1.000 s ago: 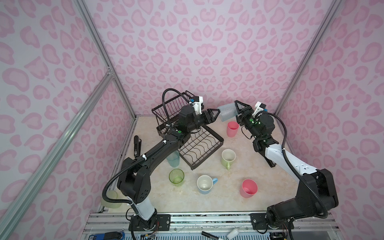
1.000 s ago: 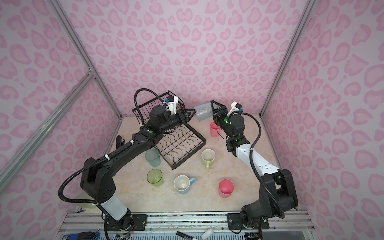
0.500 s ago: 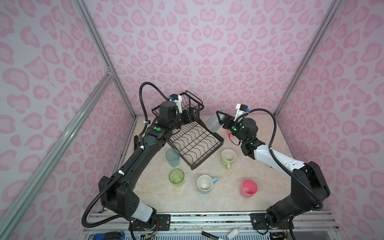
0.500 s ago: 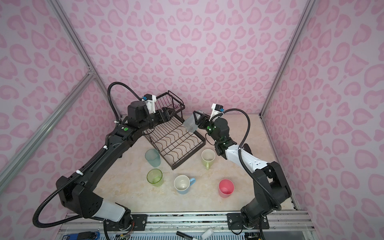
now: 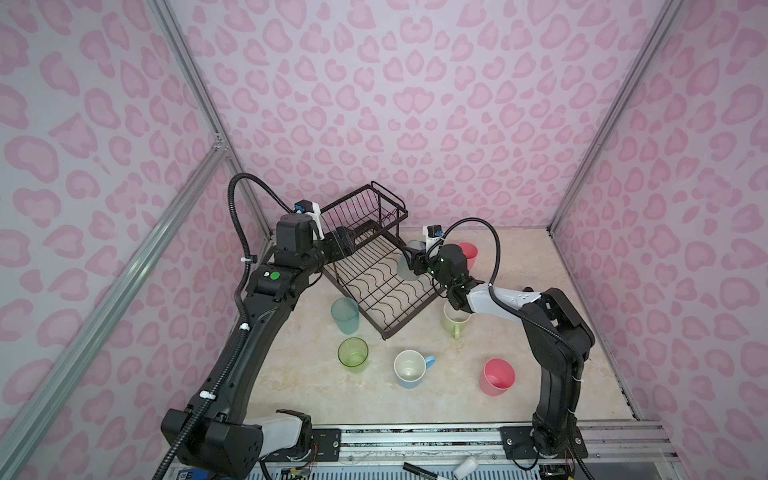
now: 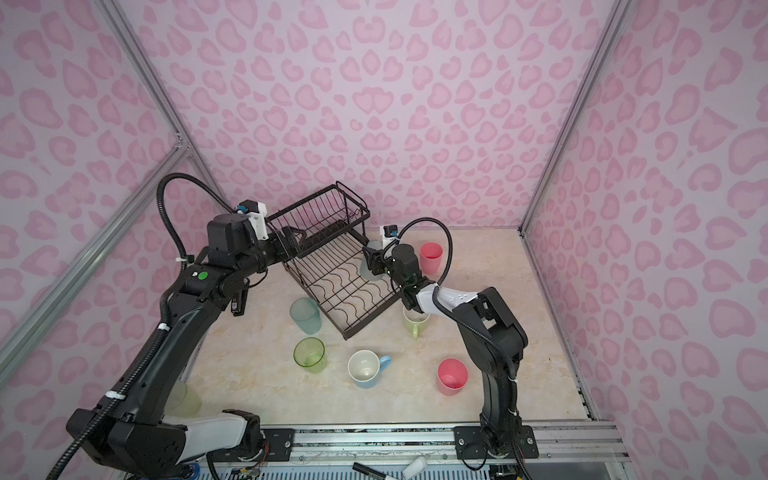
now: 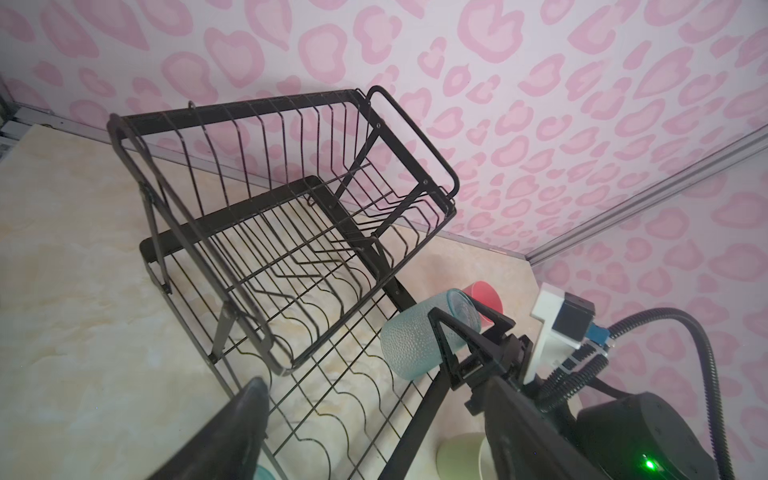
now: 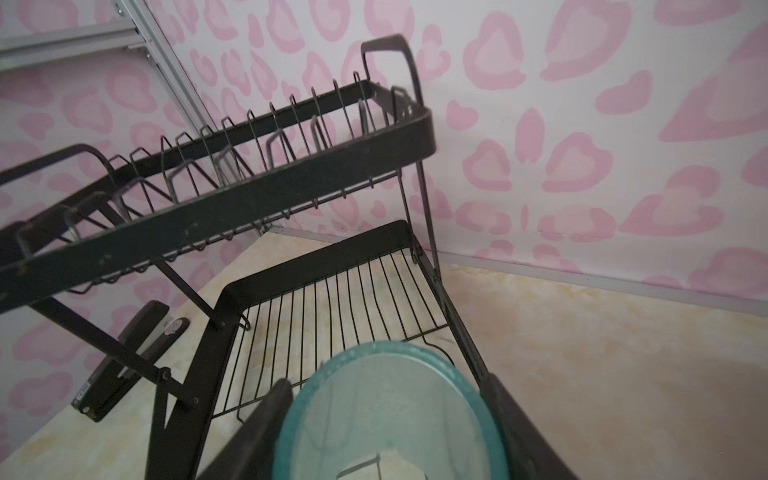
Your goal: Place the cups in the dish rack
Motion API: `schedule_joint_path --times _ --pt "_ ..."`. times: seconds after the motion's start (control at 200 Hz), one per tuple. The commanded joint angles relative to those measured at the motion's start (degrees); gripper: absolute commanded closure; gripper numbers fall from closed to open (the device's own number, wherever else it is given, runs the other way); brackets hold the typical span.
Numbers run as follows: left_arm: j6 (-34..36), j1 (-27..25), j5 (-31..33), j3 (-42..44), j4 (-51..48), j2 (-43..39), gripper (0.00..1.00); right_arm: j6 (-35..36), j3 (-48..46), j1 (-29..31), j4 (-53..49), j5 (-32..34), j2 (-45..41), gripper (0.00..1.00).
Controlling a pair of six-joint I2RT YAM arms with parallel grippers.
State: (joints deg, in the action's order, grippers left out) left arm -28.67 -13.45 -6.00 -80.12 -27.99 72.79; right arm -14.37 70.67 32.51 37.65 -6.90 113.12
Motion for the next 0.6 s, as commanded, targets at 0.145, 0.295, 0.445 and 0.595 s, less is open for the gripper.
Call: schedule_joint_path --times 0.145,0.295,0.445,0.595 --pt "2.56 1.91 1.61 1.32 -1.98 -2.69 0.17 6.17 8.14 -1.33 -0.18 -3.68 7.42 0.54" --pt "3.06 2.52 3.56 2.68 -1.00 -4.30 0.17 7.86 12.35 -1.49 -2.16 -5.06 10.85 0.54" --pt "3.88 2.99 5.32 4.59 -0.14 -5.11 0.17 10.54 15.72 -1.49 -3.48 -6.67 13.30 0.54" --pt "3.98 3.50 5.76 5.47 0.60 -5.29 0.17 13.21 19.38 -1.56 -5.54 -8.70 15.37 0.54"
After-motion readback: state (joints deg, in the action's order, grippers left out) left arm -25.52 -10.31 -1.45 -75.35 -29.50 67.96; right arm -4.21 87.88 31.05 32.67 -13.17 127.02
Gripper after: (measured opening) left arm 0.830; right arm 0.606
